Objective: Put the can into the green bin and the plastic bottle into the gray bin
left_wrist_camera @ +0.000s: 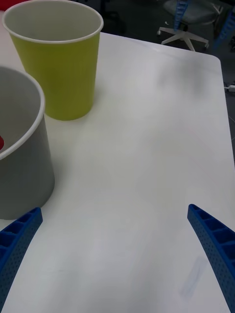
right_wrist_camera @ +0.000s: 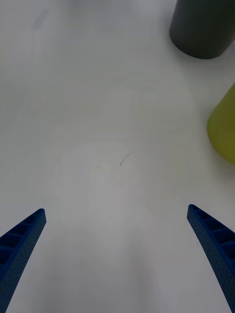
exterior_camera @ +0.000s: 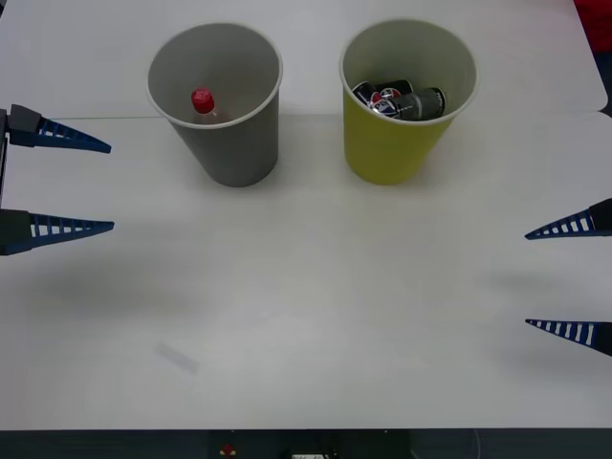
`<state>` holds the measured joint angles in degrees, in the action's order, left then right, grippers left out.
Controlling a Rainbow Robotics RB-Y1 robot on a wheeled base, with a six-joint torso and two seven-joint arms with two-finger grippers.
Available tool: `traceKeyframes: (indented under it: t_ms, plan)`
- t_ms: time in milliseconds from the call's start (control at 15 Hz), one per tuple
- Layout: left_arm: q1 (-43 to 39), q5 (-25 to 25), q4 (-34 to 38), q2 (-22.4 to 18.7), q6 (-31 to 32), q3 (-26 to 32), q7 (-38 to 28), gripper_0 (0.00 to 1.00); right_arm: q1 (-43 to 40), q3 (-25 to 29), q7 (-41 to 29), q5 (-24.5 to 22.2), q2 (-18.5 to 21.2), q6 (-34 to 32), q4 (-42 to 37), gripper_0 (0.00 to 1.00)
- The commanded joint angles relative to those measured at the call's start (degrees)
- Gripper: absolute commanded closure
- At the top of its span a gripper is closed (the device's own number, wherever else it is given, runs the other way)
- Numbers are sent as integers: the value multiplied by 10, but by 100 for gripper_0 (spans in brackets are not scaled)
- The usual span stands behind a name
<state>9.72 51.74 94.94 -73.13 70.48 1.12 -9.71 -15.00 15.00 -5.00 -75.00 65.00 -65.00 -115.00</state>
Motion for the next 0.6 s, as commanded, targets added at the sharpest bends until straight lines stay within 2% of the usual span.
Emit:
traceKeyframes:
  t_ms: [67, 467, 600]
  plan:
    - [-56, -14, 2, 0, 4, 15, 59, 0, 0, 0, 0, 0, 0, 0, 0, 0]
    - [-125, -25, 6, 6, -3, 16, 171, 0, 0, 0, 0, 0, 0, 0, 0, 0]
    - [-134, -21, 8, 11, -4, 16, 183, 0, 0, 0, 0, 0, 0, 0, 0, 0]
